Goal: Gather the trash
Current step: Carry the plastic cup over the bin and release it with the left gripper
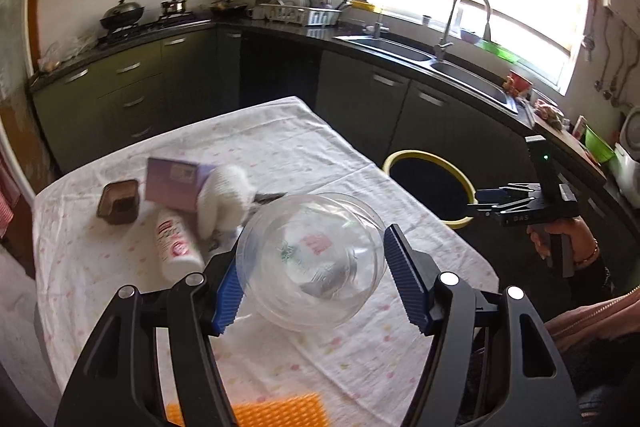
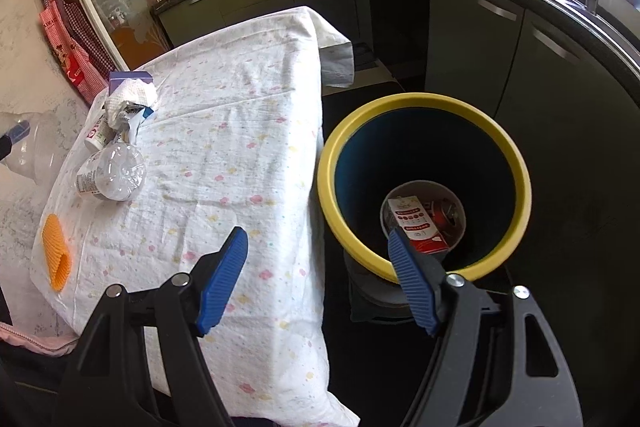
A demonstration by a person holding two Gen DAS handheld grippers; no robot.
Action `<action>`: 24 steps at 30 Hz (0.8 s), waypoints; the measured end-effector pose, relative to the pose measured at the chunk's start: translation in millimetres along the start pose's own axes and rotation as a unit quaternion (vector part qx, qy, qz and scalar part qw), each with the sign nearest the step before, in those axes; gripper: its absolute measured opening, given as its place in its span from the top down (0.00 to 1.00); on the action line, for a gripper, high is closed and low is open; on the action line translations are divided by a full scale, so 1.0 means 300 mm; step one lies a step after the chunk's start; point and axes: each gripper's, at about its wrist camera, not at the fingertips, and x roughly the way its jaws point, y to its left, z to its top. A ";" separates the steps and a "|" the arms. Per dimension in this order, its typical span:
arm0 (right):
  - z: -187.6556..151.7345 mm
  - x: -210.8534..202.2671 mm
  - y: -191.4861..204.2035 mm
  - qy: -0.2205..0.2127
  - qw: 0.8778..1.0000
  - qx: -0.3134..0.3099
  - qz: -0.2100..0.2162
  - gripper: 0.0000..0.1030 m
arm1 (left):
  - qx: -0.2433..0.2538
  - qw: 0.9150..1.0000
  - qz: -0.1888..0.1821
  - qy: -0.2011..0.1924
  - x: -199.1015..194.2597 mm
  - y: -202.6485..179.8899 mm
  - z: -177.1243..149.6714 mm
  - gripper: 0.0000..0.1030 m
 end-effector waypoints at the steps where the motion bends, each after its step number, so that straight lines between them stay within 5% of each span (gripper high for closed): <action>1: -0.008 -0.012 -0.018 -0.003 1.000 0.005 -0.004 0.33 | 0.009 1.000 -0.010 0.003 0.028 -0.032 0.025 0.37; 12: -0.114 -0.088 -0.225 -0.021 0.997 0.076 -0.024 0.33 | 0.082 0.986 -0.125 0.078 0.525 -0.417 0.276 0.37; 21: -0.168 -0.066 -0.333 -0.013 0.993 0.115 -0.025 0.32 | 0.113 0.979 -0.115 0.128 0.939 -0.633 0.355 0.36; 24: -0.172 -0.051 -0.349 -0.007 0.992 0.122 -0.027 0.31 | 0.109 0.980 -0.095 0.137 1.034 -0.645 0.348 0.26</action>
